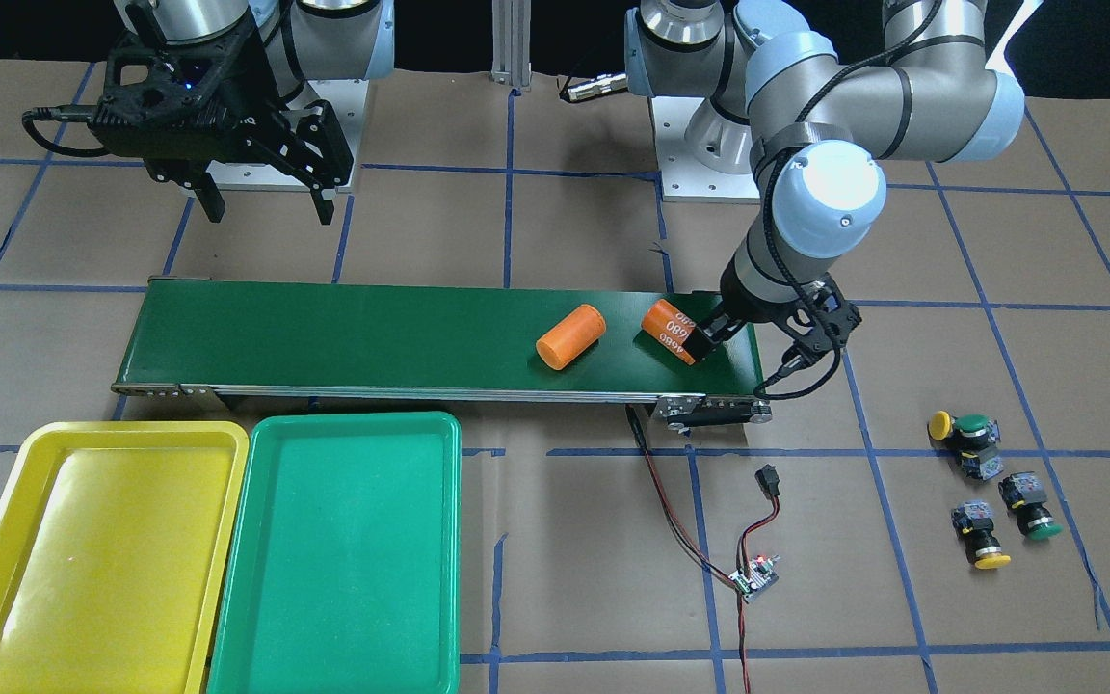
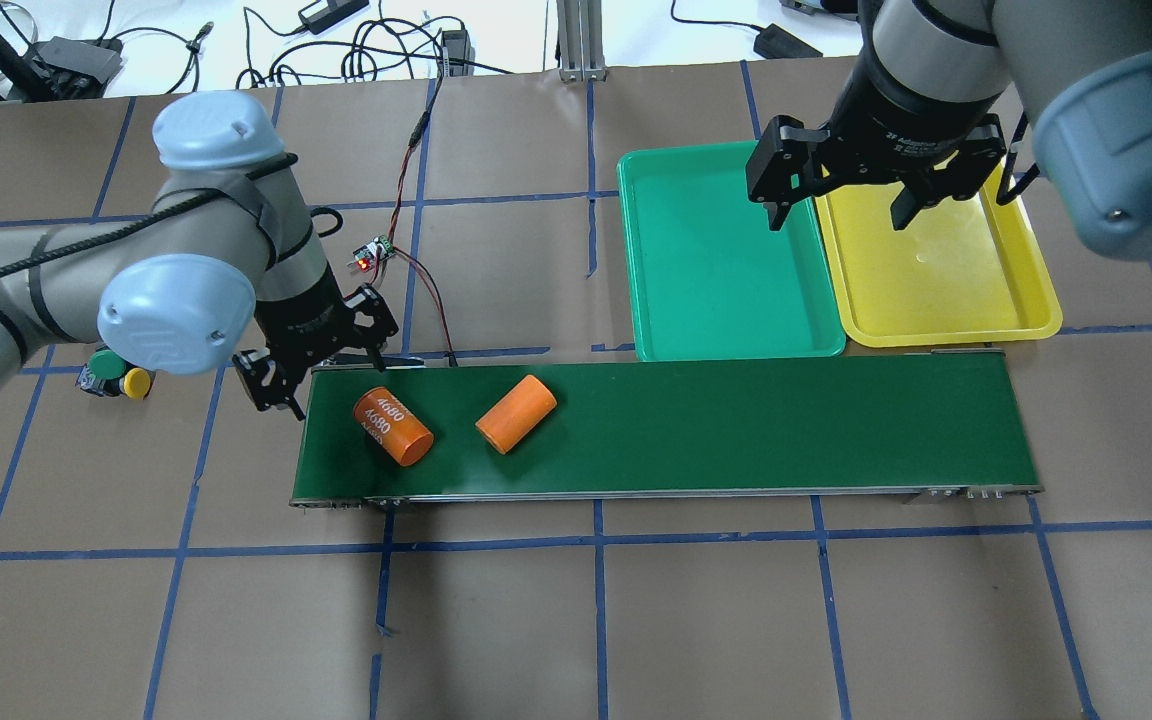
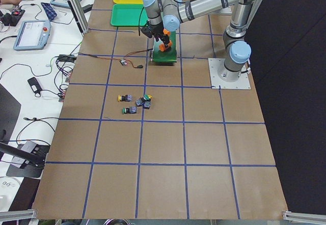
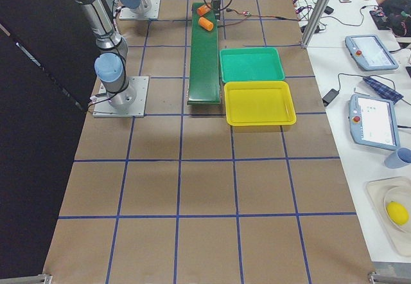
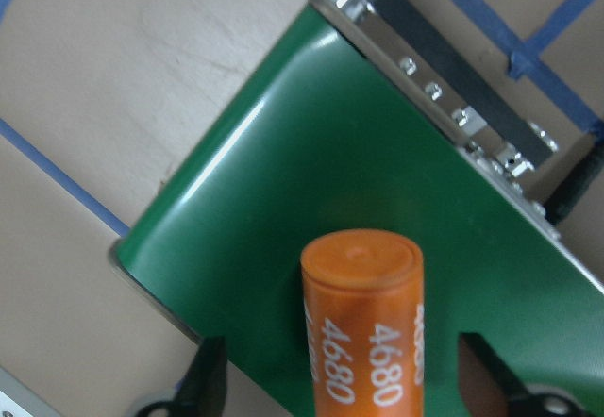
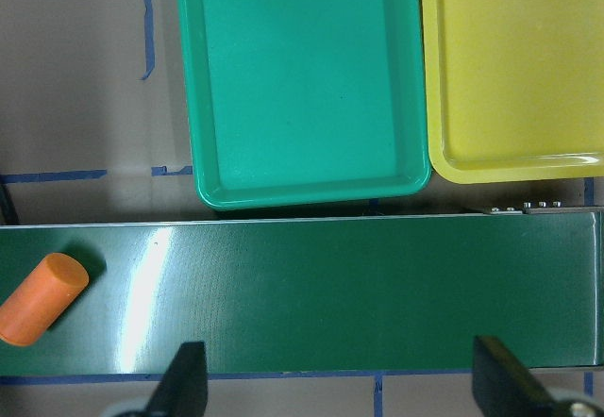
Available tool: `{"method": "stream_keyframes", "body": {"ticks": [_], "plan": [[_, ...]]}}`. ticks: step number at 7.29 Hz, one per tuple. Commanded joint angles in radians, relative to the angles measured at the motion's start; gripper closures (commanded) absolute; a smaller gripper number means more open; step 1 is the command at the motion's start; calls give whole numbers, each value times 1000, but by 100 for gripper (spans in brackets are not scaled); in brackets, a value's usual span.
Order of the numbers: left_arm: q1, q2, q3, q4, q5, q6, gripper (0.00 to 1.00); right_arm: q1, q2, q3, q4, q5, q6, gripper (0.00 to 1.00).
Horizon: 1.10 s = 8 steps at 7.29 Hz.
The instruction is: Sort buttons by color to trays
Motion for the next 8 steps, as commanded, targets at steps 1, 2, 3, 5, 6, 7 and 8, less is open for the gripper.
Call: {"method": "stream_keyframes", "body": {"ticks": [1,2,3,5,6,7,8], "plan": [[155,-18,71,-8,60,296,0,2,0,0,0,-2,0,0],[297,-38,71,19,69,574,0,0,0,0,2,0,0,0],[418,-80,73,137,65,756,0,0,2,0,2,-2,0,0],[531,-224,118,291,53,975,0,-2,2,0,2,-2,0,0],[542,-281,169,306,51,988,0,-2,0,0,2,0,0,0],[542,-329,206,306,50,991,0,-2,0,0,2,0,0,0],[542,-367,215,314,10,993,0,-2,0,0,2,0,0,0]]}}
